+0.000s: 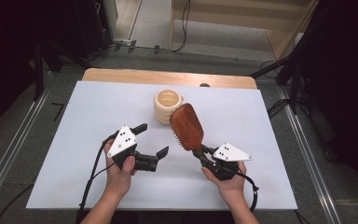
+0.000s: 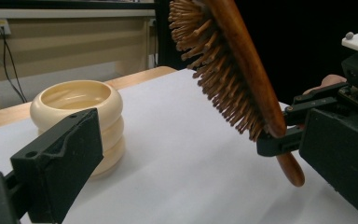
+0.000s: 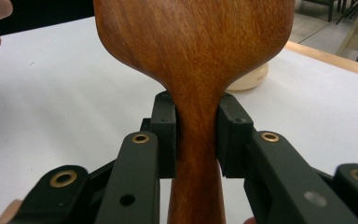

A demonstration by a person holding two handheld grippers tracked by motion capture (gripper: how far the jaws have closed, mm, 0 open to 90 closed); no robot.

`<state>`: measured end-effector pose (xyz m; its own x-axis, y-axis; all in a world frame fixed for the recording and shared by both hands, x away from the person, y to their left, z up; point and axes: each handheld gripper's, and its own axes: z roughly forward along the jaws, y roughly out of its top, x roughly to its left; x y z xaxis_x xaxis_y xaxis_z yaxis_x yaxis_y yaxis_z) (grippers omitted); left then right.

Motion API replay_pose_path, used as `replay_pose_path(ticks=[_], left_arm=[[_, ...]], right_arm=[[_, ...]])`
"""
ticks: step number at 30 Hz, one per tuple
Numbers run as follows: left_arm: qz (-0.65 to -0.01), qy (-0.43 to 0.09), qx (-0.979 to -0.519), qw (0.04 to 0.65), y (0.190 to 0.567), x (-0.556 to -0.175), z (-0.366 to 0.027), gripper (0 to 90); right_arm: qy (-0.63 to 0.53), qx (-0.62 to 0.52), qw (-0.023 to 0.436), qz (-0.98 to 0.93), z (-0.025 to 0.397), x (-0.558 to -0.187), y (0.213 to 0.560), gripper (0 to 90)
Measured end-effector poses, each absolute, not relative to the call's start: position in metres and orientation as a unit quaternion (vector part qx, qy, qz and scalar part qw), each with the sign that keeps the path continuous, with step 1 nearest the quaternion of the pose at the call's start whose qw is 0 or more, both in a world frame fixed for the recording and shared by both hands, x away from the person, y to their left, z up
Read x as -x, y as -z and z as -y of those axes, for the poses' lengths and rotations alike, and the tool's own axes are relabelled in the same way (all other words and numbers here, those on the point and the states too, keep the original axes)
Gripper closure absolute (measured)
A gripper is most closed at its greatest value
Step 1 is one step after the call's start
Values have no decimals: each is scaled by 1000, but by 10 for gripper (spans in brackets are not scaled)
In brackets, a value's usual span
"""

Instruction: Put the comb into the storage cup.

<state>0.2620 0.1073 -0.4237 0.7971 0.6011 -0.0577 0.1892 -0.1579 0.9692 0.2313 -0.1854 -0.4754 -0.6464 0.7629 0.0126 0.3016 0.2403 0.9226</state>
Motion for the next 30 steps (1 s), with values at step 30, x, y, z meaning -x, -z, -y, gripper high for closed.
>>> replay_pose_path(ticks=[30], left_arm=[[-291,-131,-731,602,416,-268,-69,0]], right_arm=[[-521,-319,226,-759,155,-219,474,706]])
